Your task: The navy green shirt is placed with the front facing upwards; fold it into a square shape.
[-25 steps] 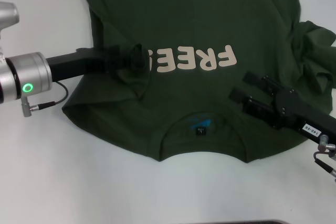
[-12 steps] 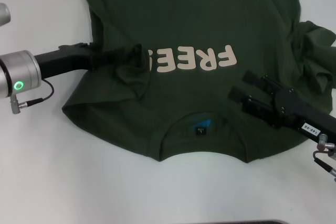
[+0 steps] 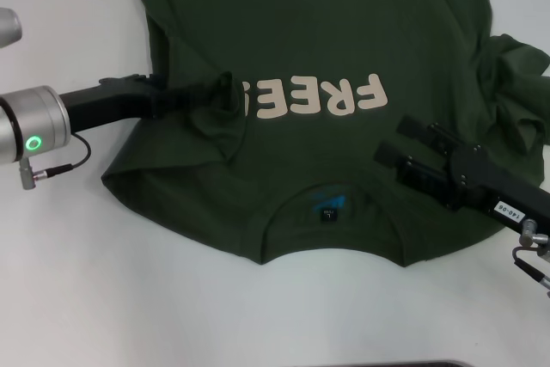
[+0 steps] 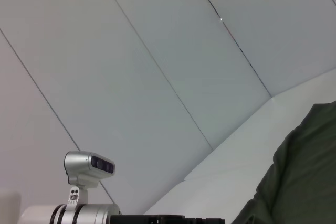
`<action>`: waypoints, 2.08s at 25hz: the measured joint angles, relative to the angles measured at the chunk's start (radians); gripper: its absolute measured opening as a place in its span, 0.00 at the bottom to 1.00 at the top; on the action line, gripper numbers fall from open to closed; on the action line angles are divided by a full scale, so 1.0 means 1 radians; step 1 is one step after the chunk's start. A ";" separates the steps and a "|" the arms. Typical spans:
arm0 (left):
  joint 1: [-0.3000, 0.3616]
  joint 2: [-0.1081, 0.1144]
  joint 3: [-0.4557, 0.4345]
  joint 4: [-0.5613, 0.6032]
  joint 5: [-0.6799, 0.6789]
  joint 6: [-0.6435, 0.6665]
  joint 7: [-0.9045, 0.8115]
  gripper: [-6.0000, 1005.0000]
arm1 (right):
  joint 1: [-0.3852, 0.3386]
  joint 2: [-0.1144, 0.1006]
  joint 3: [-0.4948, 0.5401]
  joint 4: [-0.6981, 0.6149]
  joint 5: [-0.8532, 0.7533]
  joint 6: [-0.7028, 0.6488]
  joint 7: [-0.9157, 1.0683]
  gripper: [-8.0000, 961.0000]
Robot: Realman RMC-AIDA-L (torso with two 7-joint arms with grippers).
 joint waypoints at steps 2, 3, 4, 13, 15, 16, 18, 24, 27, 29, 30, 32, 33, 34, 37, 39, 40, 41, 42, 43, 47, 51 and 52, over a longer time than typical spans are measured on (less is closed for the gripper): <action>0.000 0.000 0.005 0.000 0.000 0.001 -0.002 0.81 | 0.000 0.000 0.001 0.000 0.001 0.000 0.000 0.95; 0.000 0.000 0.005 0.000 0.000 0.005 -0.004 0.81 | 0.000 0.000 0.001 0.000 0.001 0.000 0.000 0.95; 0.000 0.000 0.005 0.000 0.000 0.005 -0.004 0.81 | 0.000 0.000 0.001 0.000 0.001 0.000 0.000 0.95; 0.000 0.004 0.006 -0.001 0.000 0.010 -0.005 0.81 | 0.000 0.000 0.001 0.000 0.002 0.000 0.000 0.95; 0.000 0.004 0.006 -0.001 0.000 0.003 -0.005 0.81 | 0.000 0.000 0.001 0.000 0.002 -0.001 0.000 0.95; 0.000 0.004 0.006 -0.001 0.000 0.003 -0.005 0.81 | 0.000 0.000 0.000 0.000 0.002 -0.001 0.000 0.95; 0.000 0.004 0.004 -0.001 0.000 0.002 -0.005 0.81 | 0.000 0.000 0.000 0.000 0.002 -0.001 0.000 0.95; 0.000 0.002 0.006 0.004 0.000 0.005 -0.001 0.78 | 0.000 0.000 0.001 0.000 0.002 -0.002 0.000 0.95; -0.001 0.005 0.030 0.003 0.001 0.009 -0.003 0.71 | 0.000 0.000 0.000 0.000 0.002 -0.003 0.000 0.95; -0.001 0.006 0.043 0.002 0.004 0.005 -0.007 0.66 | 0.000 0.000 0.000 0.000 0.002 -0.004 0.000 0.95; -0.002 0.006 0.045 0.001 0.006 0.005 -0.008 0.61 | 0.000 0.000 0.000 0.000 0.002 -0.004 0.000 0.95; -0.003 0.006 0.047 0.000 0.012 0.004 -0.009 0.51 | 0.000 0.000 0.000 0.000 0.002 -0.004 0.000 0.95; -0.003 0.006 0.046 0.000 0.013 0.004 -0.010 0.46 | 0.000 0.000 0.000 0.000 0.002 -0.004 0.000 0.95; -0.003 0.007 0.045 0.000 0.013 0.004 -0.010 0.41 | 0.000 0.000 0.000 0.000 0.002 -0.004 0.000 0.95; -0.003 0.007 0.041 0.001 0.013 0.004 -0.010 0.34 | 0.000 0.000 0.000 0.000 0.001 -0.004 0.000 0.95; -0.003 0.007 0.041 0.002 0.013 0.003 -0.010 0.30 | 0.000 0.000 0.000 0.000 0.001 -0.004 0.000 0.95; -0.003 0.007 0.041 0.002 0.013 0.003 -0.010 0.28 | 0.000 0.000 0.000 0.000 0.001 -0.004 0.000 0.95; -0.003 0.007 0.042 0.002 0.013 0.003 -0.010 0.26 | -0.001 0.000 0.000 0.000 0.001 -0.004 0.000 0.95; -0.003 0.007 0.043 0.002 0.013 0.003 -0.010 0.24 | -0.001 0.000 0.000 0.000 0.001 -0.004 0.000 0.95; -0.004 0.006 0.044 0.002 0.013 0.003 -0.010 0.22 | -0.001 0.000 0.000 0.000 0.001 -0.004 0.000 0.95; -0.005 0.003 0.046 0.002 0.013 0.003 -0.011 0.15 | -0.002 0.000 0.000 0.000 0.000 -0.004 0.000 0.95; -0.005 0.001 0.043 0.004 0.013 0.003 -0.011 0.12 | -0.002 0.000 0.000 0.000 -0.001 -0.004 0.000 0.95; -0.005 0.001 0.042 0.004 0.012 0.004 -0.011 0.12 | -0.002 0.000 0.000 0.000 -0.001 -0.004 0.000 0.95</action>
